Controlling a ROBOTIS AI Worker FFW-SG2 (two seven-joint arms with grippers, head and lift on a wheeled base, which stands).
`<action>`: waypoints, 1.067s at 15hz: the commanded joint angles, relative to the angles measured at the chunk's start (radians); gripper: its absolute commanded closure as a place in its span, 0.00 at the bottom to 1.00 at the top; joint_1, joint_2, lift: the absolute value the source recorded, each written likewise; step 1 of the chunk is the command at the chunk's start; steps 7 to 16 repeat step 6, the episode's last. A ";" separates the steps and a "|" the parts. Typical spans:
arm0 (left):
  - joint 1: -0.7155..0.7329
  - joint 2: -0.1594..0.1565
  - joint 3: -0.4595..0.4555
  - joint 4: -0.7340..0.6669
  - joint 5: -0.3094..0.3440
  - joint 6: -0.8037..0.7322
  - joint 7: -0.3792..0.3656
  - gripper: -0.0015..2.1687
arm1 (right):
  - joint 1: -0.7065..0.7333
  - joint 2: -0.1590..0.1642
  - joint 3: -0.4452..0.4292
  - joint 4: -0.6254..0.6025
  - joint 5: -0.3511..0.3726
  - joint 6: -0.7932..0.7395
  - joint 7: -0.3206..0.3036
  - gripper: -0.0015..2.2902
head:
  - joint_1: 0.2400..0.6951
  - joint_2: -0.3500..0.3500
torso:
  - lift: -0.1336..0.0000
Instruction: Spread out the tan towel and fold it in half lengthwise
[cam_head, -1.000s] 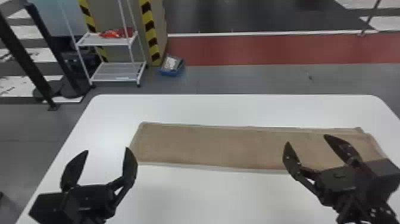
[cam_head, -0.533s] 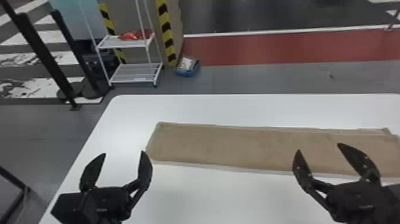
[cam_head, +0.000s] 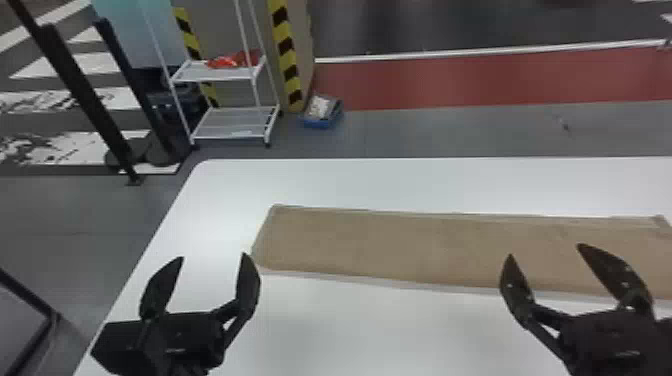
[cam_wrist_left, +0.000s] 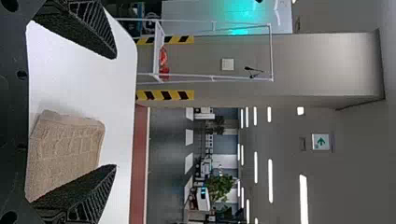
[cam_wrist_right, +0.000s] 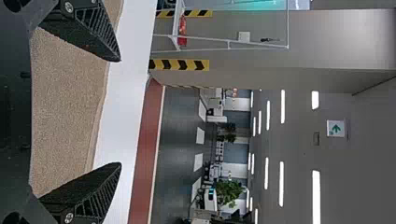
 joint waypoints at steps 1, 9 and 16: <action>0.001 -0.004 0.002 -0.003 0.003 0.001 0.000 0.02 | 0.006 0.001 -0.001 -0.012 0.000 0.006 0.000 0.04 | 1.00 0.73 | 0.12; 0.000 -0.004 0.002 -0.001 0.006 0.010 -0.008 0.02 | 0.015 0.001 -0.003 -0.019 0.000 0.012 0.001 0.04 | 1.00 0.73 | 0.12; 0.000 -0.004 0.002 -0.001 0.006 0.010 -0.008 0.02 | 0.015 0.001 -0.003 -0.019 0.000 0.012 0.001 0.04 | 1.00 0.73 | 0.12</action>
